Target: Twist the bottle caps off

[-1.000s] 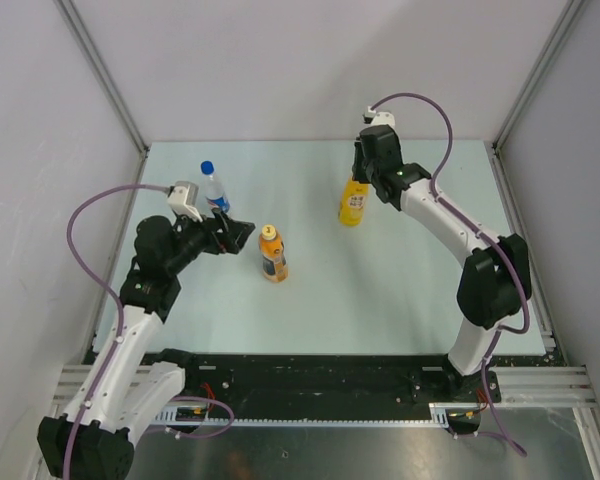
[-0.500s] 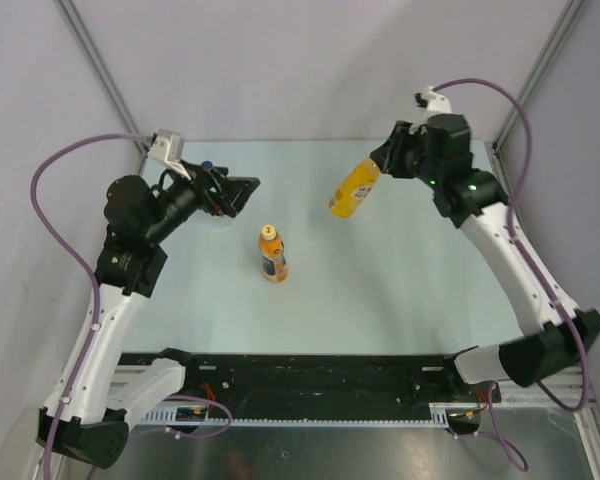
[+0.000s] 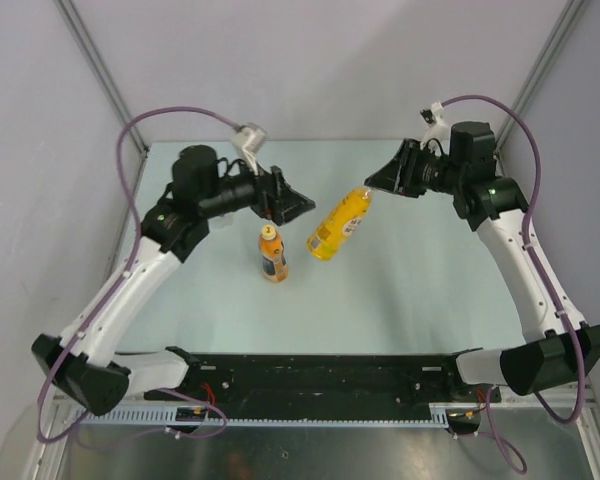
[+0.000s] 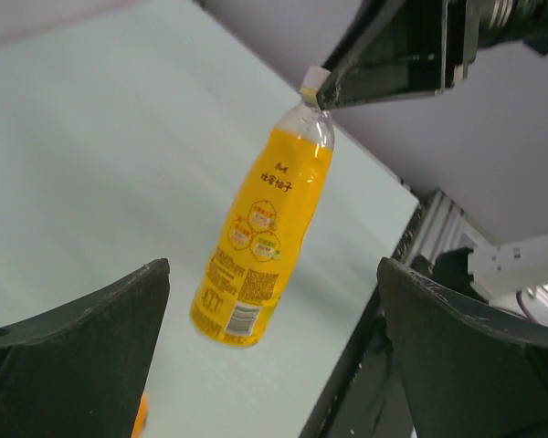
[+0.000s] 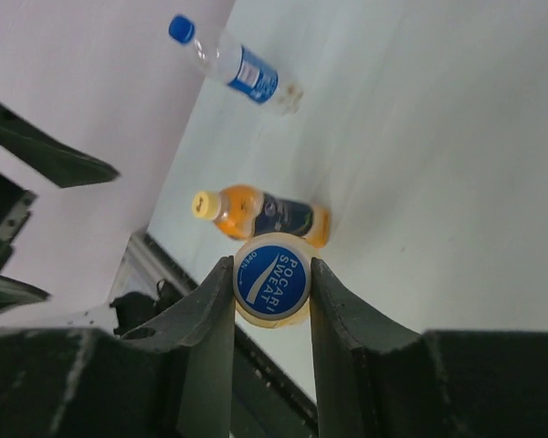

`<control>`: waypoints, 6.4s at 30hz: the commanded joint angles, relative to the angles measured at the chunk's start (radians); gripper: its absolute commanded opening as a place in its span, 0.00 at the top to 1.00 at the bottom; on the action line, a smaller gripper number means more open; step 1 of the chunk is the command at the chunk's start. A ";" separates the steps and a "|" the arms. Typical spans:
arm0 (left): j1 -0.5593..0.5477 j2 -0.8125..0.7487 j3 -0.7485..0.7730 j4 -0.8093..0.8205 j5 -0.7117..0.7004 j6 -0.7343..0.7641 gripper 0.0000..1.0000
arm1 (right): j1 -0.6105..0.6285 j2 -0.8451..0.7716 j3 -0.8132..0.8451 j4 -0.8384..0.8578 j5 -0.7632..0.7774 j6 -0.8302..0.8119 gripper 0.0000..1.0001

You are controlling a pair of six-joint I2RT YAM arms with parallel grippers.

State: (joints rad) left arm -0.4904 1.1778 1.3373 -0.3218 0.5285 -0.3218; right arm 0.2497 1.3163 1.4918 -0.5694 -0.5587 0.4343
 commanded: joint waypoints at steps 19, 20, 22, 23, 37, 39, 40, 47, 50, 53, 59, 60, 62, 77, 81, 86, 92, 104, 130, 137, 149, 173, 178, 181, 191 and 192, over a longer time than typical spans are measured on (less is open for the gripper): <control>-0.335 0.219 -0.098 -0.058 -0.293 0.231 0.00 | -0.139 0.049 -0.074 0.017 -0.354 0.047 1.00; -0.341 0.221 -0.099 -0.058 -0.332 0.228 0.01 | -0.141 0.053 -0.075 0.014 -0.369 0.047 1.00; -0.349 0.226 -0.100 -0.057 -0.372 0.227 0.01 | -0.143 0.059 -0.076 0.011 -0.390 0.049 1.00; -0.353 0.232 -0.099 -0.056 -0.384 0.229 0.00 | -0.144 0.060 -0.076 0.011 -0.398 0.048 1.00; -0.398 0.272 -0.132 -0.056 -0.349 0.221 0.11 | -0.164 0.051 -0.076 0.044 -0.411 0.054 1.00; -0.400 0.272 -0.142 -0.055 -0.340 0.215 0.18 | -0.164 0.051 -0.076 0.033 -0.400 0.041 1.00; -0.401 0.274 -0.146 -0.054 -0.336 0.213 0.22 | -0.164 0.052 -0.076 0.029 -0.393 0.033 1.00; -0.406 0.294 -0.154 -0.052 -0.319 0.198 0.46 | -0.163 0.051 -0.076 0.004 -0.360 -0.009 1.00; -0.409 0.292 -0.154 -0.052 -0.318 0.194 0.53 | -0.161 0.039 -0.076 -0.021 -0.320 -0.038 0.97; -0.409 0.279 -0.159 -0.049 -0.329 0.192 0.57 | -0.160 0.015 -0.077 -0.017 -0.301 -0.046 0.84; -0.415 0.255 -0.170 -0.048 -0.378 0.182 0.61 | -0.119 -0.149 -0.081 -0.009 0.076 -0.045 0.17; -0.416 0.249 -0.174 -0.047 -0.390 0.180 0.61 | -0.114 -0.183 -0.087 0.000 0.146 -0.035 0.10; -0.420 0.241 -0.180 -0.048 -0.415 0.177 0.61 | -0.120 -0.240 -0.103 0.041 0.206 -0.010 0.03; -0.445 0.160 -0.227 -0.042 -0.514 0.169 0.61 | -0.201 -0.273 -0.172 0.105 0.137 0.156 0.01; -0.458 0.138 -0.232 -0.044 -0.587 0.161 0.61 | -0.149 -0.263 -0.171 0.090 0.202 0.183 0.01; -0.467 0.118 -0.236 -0.053 -0.664 0.143 0.61 | -0.011 -0.234 -0.160 0.089 0.297 0.224 0.01; -0.511 0.140 -0.207 -0.100 -0.791 0.128 0.61 | 0.137 -0.180 -0.102 0.048 0.427 0.234 0.01; -0.634 0.187 -0.169 -0.176 -1.098 0.024 0.64 | 0.276 -0.121 -0.068 0.038 0.545 0.270 0.01; -0.698 0.289 -0.083 -0.254 -1.260 -0.004 0.63 | 0.250 -0.015 -0.068 0.082 0.462 0.279 0.43; -0.698 0.310 -0.075 -0.257 -1.249 0.000 0.63 | 0.248 -0.027 -0.069 0.096 0.471 0.284 0.43; -0.699 0.329 -0.070 -0.262 -1.251 0.001 0.62 | 0.264 -0.022 -0.074 0.123 0.468 0.309 0.49; -0.700 0.368 -0.029 -0.274 -1.284 0.016 0.63 | 0.234 -0.103 -0.135 0.233 0.453 0.338 0.43; -0.700 0.378 -0.022 -0.281 -1.288 0.016 0.62 | 0.231 -0.097 -0.136 0.231 0.444 0.343 0.31; -0.700 0.377 -0.020 -0.286 -1.291 0.015 0.62 | 0.230 -0.096 -0.137 0.225 0.455 0.349 0.39; -0.701 0.376 0.003 -0.304 -1.272 0.014 0.61 | 0.227 -0.083 -0.139 0.216 0.432 0.321 0.99; -0.701 0.375 0.007 -0.307 -1.265 0.014 0.61 | 0.227 -0.085 -0.139 0.213 0.431 0.313 0.99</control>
State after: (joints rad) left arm -1.1839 1.5505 1.2915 -0.6090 -0.7605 -0.3233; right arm 0.4698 1.2488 1.3407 -0.4114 -0.0895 0.7628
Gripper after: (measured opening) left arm 0.699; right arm 0.322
